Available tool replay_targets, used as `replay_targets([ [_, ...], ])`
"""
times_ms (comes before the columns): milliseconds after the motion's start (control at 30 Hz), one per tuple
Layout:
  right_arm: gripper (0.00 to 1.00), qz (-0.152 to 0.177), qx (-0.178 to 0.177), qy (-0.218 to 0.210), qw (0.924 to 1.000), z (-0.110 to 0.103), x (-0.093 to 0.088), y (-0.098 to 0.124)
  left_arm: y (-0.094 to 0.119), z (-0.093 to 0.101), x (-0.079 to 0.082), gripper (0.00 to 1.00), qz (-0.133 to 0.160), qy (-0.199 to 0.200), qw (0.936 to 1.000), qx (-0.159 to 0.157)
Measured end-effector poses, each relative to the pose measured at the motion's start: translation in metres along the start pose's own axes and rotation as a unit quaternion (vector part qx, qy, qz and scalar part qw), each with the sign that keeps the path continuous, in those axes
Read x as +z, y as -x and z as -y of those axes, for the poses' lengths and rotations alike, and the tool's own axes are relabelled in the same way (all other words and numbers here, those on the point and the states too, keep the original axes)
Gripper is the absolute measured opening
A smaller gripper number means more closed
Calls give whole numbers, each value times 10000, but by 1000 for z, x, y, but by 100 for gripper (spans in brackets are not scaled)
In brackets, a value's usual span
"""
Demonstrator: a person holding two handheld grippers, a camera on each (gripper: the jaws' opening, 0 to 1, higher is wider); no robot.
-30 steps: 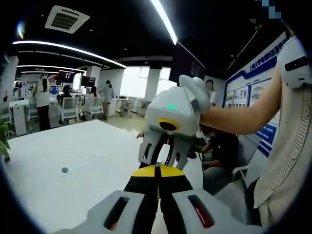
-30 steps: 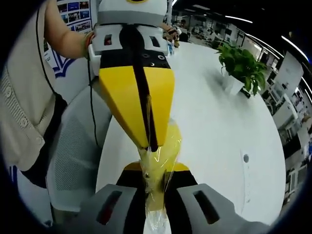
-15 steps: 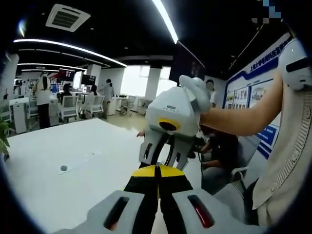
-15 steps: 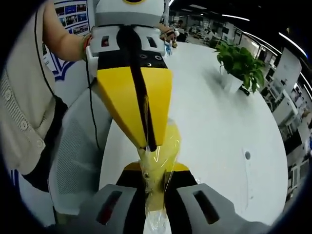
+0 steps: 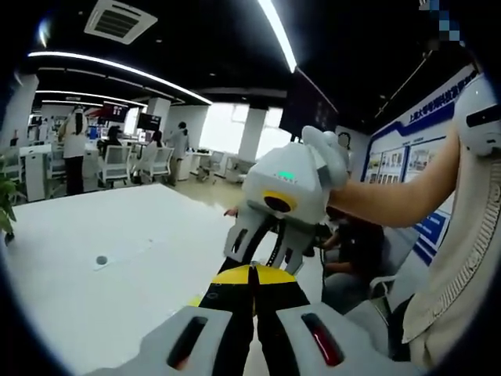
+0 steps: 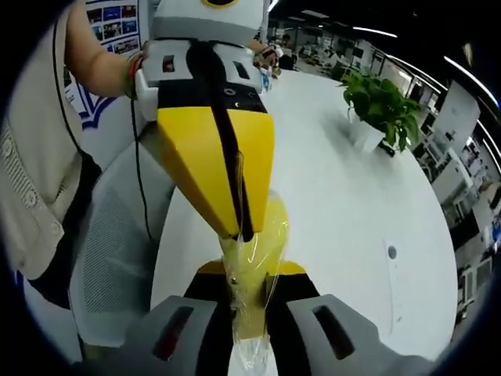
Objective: Compare the silicone blocks by pressing each to a similar depth, holding the contact briefly, and releasing to observe deformation and rebound differences across the visible hardness samples.
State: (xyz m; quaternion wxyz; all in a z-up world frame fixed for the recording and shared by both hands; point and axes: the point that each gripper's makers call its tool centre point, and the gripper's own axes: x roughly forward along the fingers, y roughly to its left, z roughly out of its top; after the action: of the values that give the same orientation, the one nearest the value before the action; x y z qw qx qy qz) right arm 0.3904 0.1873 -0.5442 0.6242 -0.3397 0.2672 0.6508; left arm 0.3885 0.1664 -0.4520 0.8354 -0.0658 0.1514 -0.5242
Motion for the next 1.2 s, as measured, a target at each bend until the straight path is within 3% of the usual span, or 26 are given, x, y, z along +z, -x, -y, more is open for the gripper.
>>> replay_targets([
  [267, 11, 61, -202, 119, 9997, 6, -1, -4, -1, -5, -3, 0, -13, 145, 9999, 69],
  [333, 12, 106, -482, 479, 9976, 15, 0, -4, -2, -7, -4, 0, -5, 192, 9998, 100],
  [500, 15, 176, -466, 357, 9981, 13, -1, -5, -2, -10, -4, 0, 10, 242, 9996, 119],
  [900, 41, 489, -654, -69, 9966, 18, 3, -3, 3, -24, -5, 0, 92, 433, 9987, 232],
  [1200, 53, 686, -888, -260, 9933, 18, 5, 1, 3, -24, -12, 0, 60, 502, 9984, 250],
])
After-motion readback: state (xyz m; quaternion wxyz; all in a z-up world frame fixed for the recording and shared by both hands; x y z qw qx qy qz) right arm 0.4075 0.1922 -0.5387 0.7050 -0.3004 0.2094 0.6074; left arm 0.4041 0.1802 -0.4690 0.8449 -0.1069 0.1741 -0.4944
